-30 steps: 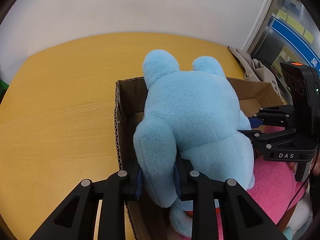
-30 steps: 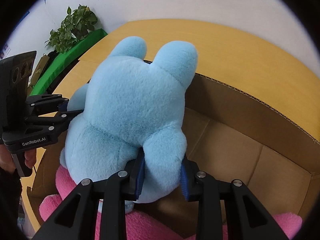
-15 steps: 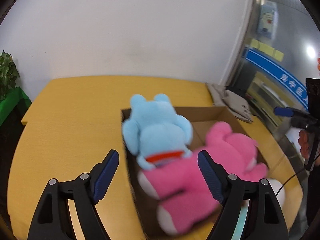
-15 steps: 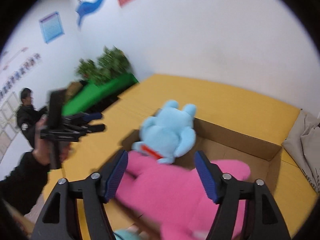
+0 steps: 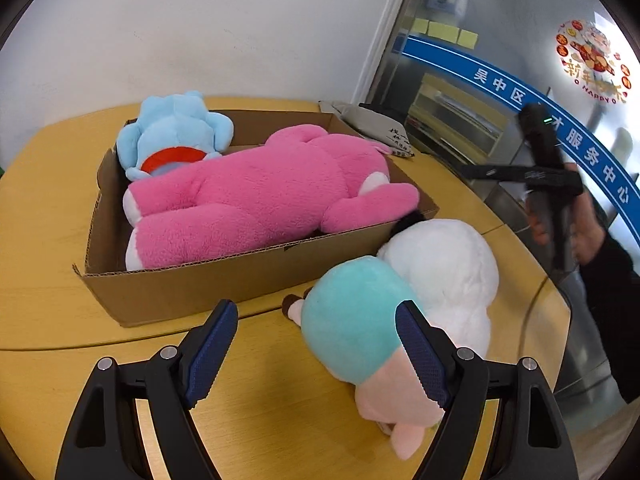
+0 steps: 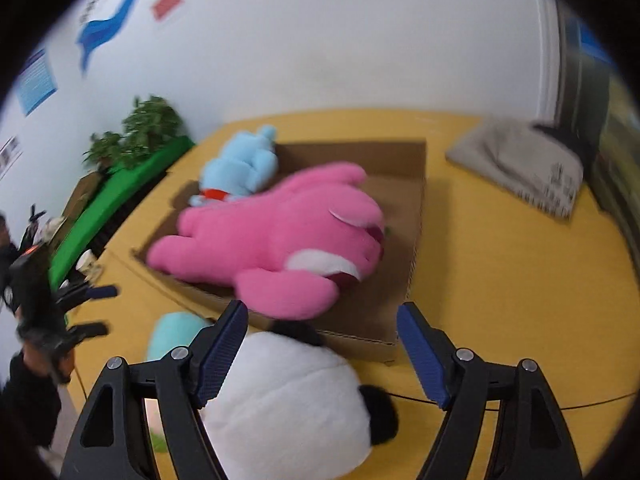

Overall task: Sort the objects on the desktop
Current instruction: 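Move both tools to the teal-headed pig plush and close on it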

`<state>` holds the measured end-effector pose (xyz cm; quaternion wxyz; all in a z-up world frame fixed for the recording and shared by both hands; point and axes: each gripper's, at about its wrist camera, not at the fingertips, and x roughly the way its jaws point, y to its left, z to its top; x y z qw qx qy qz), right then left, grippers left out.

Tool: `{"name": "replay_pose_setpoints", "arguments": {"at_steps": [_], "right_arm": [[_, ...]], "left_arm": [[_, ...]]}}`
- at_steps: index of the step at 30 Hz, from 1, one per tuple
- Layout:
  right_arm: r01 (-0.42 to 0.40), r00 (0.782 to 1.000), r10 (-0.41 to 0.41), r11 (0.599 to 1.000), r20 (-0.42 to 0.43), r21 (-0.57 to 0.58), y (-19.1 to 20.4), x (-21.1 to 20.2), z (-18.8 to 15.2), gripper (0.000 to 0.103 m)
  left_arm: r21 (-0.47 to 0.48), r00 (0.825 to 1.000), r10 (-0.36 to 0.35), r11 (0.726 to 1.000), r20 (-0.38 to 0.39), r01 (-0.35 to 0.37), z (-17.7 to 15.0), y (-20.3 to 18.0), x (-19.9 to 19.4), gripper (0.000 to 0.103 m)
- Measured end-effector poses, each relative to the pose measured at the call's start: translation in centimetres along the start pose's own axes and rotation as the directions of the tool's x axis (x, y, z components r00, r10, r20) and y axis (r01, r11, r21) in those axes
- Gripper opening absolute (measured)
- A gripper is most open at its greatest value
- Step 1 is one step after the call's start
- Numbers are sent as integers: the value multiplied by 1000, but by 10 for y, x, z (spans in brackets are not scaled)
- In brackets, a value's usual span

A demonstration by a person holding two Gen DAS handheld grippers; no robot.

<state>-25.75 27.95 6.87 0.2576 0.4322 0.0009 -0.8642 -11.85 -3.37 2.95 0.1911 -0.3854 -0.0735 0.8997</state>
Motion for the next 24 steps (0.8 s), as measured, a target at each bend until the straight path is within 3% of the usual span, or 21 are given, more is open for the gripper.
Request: {"name": "replay_pose_setpoints", "arguments": {"at_steps": [6,9,14,24], "right_arm": [[9,996,-9,1000,-94,-1,0,74,7,75],[53,981,-56,998,-185,-18,3,96,-3,73],[38,978,-31,999,-208,32,1,92,-18,68],[48,973,-35,998,-230,51,10,83,-35,68]], "left_arm": [[-63,996,86,994,27,-84,27,51,0,85],[-55,994,107,993,-30,-109,45,82,25,85],[-30,983,130,990,-132,-135,47,117,67,85],[2,984,112,994,-135,-113,33,116,55,85]]}}
